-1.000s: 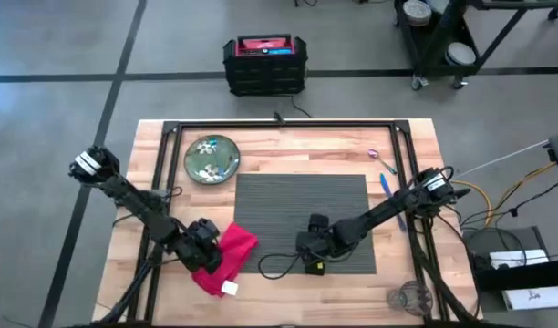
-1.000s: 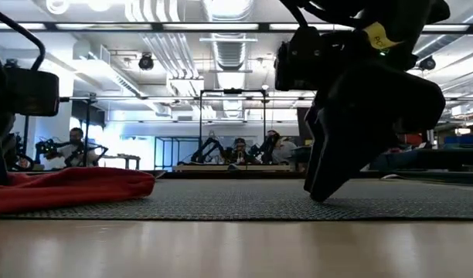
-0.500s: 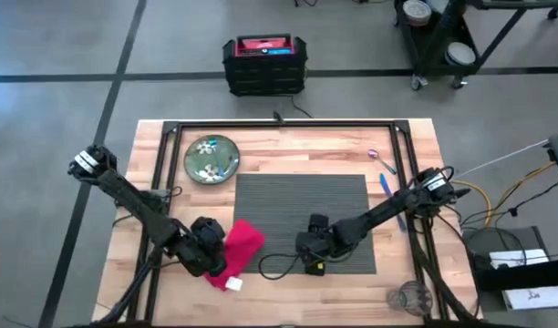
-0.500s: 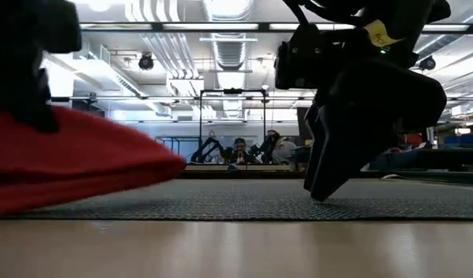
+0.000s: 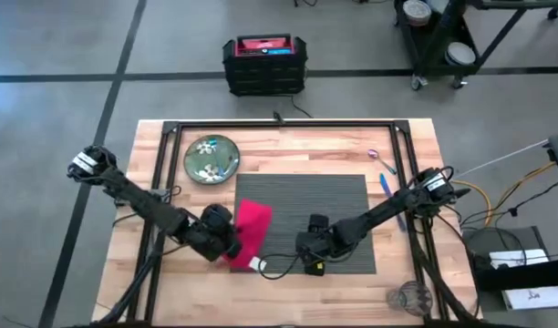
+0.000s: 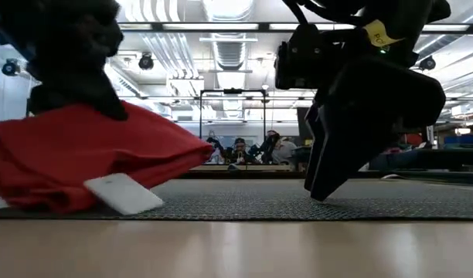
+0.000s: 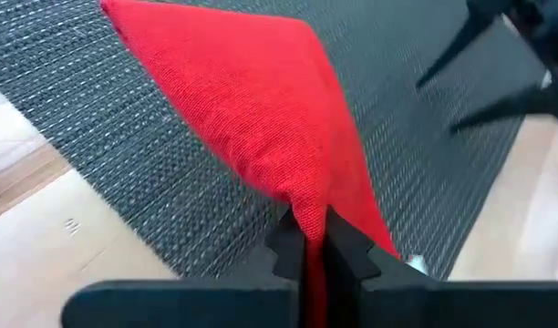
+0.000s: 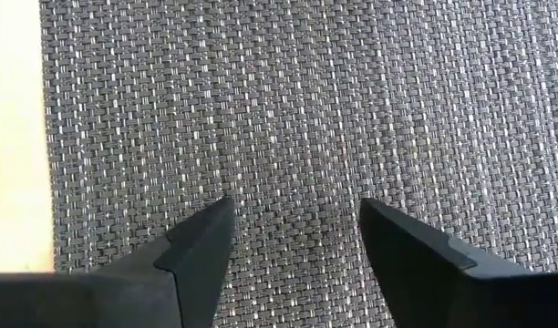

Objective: Set table place
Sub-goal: Put the red table napkin on the gray table mat

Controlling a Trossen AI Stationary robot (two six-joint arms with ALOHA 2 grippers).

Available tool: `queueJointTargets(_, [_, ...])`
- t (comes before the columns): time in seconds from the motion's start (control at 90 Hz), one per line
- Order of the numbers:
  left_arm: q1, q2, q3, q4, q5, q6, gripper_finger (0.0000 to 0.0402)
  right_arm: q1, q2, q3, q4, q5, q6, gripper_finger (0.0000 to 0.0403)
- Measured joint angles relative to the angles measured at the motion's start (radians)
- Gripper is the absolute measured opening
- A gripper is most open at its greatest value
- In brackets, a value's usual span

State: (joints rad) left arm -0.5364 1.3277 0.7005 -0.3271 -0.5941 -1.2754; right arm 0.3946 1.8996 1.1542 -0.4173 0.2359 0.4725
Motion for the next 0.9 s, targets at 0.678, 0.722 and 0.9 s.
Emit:
queueJointTargets(0.678, [0.082, 0.19, -0.014, 0.119, -0.098, -0.185, 0.0013, 0.0, 0.0, 0.0, 0.014, 0.0, -0.002, 0.0252])
queueJointTargets(0.722, [0.083, 0.197, -0.013, 0.12, -0.098, -0.181, 0.0022, 0.0, 0.0, 0.0, 0.014, 0.0, -0.002, 0.0254])
queueJointTargets(0.9, [0.088, 0.191, -0.013, 0.096, -0.097, -0.113, 0.0084, 0.0, 0.0, 0.0, 0.014, 0.001, -0.004, 0.0264])
